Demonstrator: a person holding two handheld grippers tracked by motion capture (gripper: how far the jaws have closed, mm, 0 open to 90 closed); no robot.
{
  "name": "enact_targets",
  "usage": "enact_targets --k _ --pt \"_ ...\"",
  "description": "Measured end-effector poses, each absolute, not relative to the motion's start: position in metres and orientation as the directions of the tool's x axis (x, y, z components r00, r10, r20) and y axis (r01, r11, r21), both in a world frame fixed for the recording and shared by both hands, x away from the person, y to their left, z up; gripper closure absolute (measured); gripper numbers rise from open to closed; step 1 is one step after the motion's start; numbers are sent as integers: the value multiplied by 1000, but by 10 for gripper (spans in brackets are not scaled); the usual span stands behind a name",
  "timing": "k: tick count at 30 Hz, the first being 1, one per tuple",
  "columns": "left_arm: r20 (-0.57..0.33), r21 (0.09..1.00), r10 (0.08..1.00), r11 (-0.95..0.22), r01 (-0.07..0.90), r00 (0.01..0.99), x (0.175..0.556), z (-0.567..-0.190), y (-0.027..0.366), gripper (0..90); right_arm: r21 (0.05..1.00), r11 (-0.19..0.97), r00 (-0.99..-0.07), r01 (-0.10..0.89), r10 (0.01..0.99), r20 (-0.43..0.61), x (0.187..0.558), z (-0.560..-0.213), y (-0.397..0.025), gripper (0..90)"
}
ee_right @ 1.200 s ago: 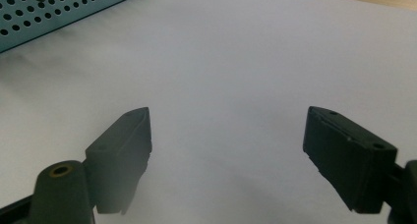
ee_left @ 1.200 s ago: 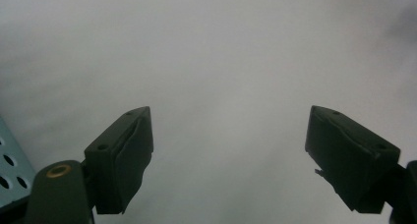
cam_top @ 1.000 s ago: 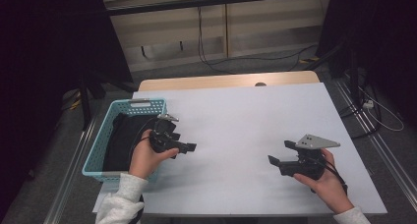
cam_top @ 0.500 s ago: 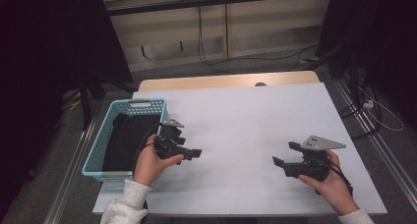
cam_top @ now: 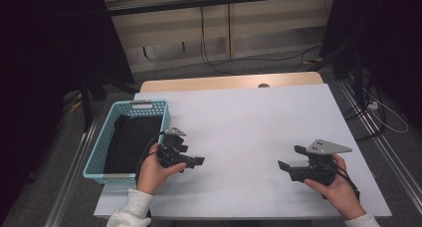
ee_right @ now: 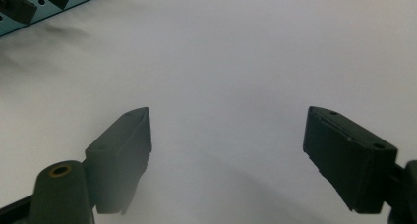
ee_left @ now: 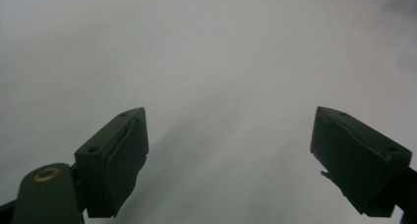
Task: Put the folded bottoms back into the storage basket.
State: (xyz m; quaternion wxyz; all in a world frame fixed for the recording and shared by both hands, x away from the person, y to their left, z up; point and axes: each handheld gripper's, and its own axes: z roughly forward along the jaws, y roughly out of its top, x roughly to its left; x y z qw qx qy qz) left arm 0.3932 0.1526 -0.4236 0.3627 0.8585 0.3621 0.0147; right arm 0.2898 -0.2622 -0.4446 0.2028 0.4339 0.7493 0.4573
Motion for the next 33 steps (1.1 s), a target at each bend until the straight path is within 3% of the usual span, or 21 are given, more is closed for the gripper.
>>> enact_targets --k 33 --pt "-207 655 624 -483 581 753 386 -432 155 89 853 209 -527 478 845 88 281 -449 -273 176"
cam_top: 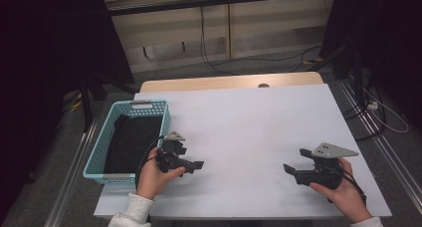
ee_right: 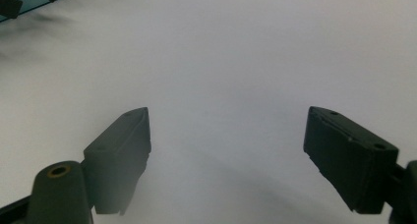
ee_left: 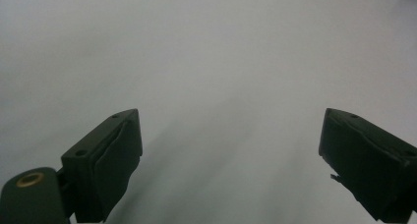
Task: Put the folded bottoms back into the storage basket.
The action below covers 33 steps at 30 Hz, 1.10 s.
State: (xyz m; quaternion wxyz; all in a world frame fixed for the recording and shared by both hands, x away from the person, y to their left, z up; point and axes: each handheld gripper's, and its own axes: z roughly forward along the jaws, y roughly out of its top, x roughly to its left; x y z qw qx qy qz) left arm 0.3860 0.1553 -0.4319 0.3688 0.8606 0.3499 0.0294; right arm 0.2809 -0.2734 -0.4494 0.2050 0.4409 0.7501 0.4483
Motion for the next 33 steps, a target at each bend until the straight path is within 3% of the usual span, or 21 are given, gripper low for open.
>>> enact_targets --k 33 --pt "-199 663 626 -481 574 754 385 -436 153 82 841 255 -539 478 841 51 272 -453 -275 169"
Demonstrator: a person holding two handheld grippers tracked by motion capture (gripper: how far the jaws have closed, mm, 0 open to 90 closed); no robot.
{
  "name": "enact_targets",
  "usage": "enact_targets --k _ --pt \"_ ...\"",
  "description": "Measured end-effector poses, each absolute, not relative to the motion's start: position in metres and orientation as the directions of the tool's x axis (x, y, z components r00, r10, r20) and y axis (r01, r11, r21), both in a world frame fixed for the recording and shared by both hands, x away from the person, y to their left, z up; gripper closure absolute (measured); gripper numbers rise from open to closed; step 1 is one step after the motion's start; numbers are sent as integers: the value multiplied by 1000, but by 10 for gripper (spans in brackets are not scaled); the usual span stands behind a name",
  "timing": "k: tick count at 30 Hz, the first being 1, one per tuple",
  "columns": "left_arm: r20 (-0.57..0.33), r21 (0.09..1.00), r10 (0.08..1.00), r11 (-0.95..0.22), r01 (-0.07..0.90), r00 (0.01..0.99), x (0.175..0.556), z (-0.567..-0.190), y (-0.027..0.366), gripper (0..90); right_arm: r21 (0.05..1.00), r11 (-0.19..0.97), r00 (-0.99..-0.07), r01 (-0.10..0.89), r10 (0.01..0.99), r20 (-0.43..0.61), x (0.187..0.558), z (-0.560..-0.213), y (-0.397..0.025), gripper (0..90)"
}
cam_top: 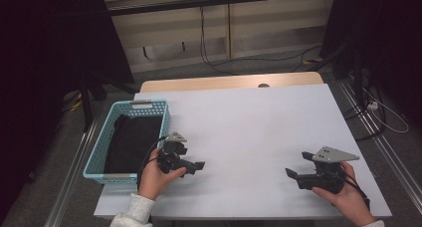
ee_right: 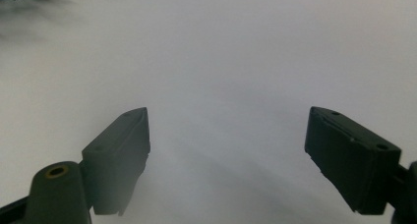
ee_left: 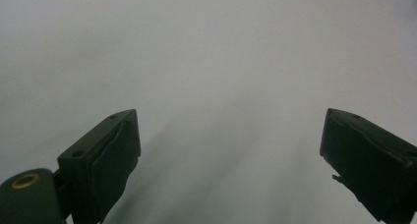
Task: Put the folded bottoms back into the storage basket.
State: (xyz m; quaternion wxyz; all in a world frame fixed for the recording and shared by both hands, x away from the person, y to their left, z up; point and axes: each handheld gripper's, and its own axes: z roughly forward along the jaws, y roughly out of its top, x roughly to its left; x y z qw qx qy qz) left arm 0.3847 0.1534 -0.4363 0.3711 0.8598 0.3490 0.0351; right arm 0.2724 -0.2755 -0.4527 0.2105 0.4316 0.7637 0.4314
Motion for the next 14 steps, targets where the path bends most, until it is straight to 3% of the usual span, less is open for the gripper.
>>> enact_targets --k 14 --pt "-191 664 624 -487 568 758 384 -437 152 81 840 249 -532 482 845 54 273 -454 -276 167"
